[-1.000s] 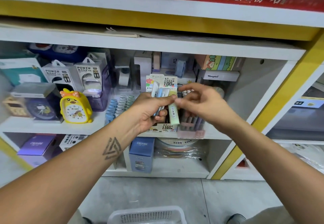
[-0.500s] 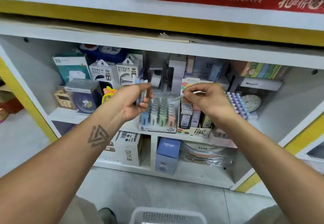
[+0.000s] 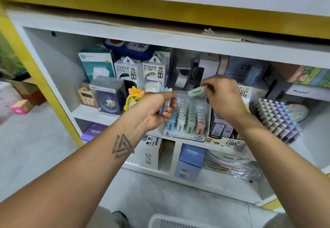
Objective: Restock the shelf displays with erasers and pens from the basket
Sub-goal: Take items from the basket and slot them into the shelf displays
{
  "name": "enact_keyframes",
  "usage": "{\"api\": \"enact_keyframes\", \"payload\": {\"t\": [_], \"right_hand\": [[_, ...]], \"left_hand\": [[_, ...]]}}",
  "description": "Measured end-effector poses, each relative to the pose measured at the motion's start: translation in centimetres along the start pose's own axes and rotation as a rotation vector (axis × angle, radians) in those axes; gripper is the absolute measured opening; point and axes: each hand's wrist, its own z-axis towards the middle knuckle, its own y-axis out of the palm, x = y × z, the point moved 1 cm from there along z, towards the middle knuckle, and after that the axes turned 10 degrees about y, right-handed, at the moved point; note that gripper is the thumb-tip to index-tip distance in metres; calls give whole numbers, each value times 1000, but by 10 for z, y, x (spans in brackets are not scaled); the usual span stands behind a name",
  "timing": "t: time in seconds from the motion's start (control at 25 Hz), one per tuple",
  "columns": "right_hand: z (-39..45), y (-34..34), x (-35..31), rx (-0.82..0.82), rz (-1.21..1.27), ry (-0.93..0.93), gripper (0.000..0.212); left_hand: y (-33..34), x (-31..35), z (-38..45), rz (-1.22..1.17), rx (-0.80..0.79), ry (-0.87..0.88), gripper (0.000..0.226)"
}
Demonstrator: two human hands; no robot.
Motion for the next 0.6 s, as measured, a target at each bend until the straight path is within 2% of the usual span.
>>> {"api": "enact_keyframes", "payload": {"t": [0.12, 0.32, 0.44, 0.52, 0.6], "right_hand": [[14, 8, -1, -40, -267, -53, 28], [28, 32, -14, -271, -544, -42, 33], [35, 41, -20, -365, -618, -14, 30], [41, 41, -21, -413, -573, 39, 27], [46, 39, -19, -464, -497, 9, 25]], "left_hand": [[1, -2, 1, -7, -14, -29, 22], [6, -1, 0, -37, -23, -40, 22], [6, 0, -2, -42, -13, -46, 22], [4, 1, -3, -45, -4, -46, 22], [3, 1, -5, -43, 0, -45, 20]]}}
